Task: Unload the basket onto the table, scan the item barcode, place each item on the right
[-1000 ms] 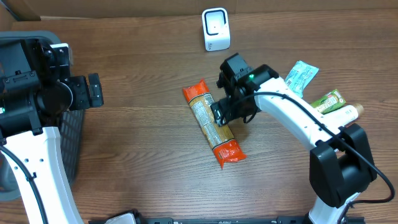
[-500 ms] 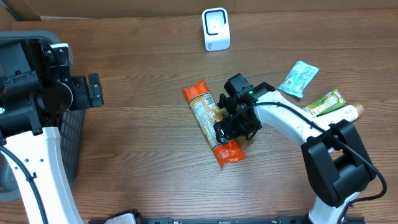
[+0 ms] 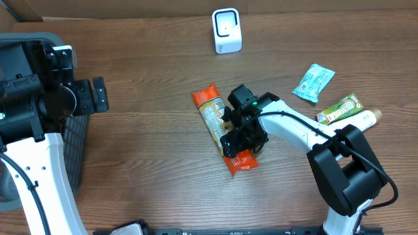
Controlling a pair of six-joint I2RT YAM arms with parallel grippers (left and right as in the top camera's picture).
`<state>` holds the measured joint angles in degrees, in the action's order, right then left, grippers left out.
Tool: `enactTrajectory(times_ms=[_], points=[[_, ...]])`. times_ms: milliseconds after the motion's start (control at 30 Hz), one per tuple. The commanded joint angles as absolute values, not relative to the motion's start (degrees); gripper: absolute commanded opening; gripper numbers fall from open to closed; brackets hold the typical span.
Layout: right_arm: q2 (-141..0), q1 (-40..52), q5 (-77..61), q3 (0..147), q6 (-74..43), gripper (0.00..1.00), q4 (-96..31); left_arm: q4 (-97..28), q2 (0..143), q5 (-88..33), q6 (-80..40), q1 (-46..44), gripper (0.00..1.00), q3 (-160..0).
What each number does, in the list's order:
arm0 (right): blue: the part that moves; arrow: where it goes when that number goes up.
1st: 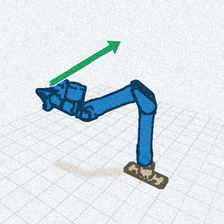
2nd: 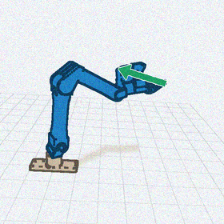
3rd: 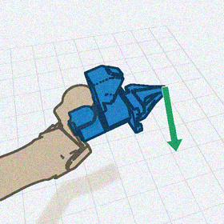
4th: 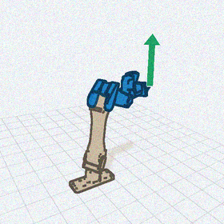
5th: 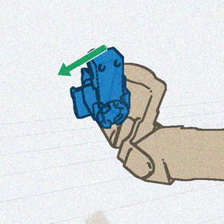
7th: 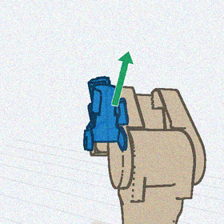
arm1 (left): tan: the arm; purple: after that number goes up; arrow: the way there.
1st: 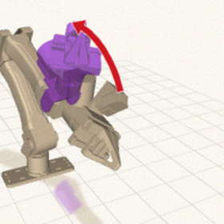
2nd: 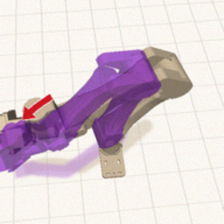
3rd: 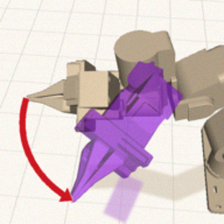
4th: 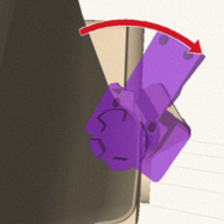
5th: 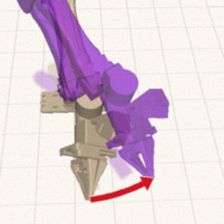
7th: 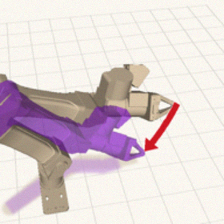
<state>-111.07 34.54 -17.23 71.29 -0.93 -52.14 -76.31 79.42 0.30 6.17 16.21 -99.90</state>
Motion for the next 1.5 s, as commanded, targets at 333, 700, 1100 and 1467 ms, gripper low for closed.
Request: enactTrajectory(times_ms=[333,700,1100,1467], points=[[-111.3,34.4,-18.1,67.5,-1.7,0.54,-51.4,-76.3,79.4,0.4,7.1,16.1,1.0,-100.3],[-111.3,34.4,-18.1,67.6,-1.7,0.09,-50.6,-76.3,79.4,0.4,7.1,16.1,1.0,-100.3],[-105.0,31.5,7.8,81.5,-17.8,0.04,-62.6,-76.3,79.4,0.4,7.0,16.1,0.99,-100.3],[-108.2,38.7,39.4,80.8,-34.2,0.04,-71.6,-76.3,79.4,0.4,7.0,16.1,1.0,-100.3]])
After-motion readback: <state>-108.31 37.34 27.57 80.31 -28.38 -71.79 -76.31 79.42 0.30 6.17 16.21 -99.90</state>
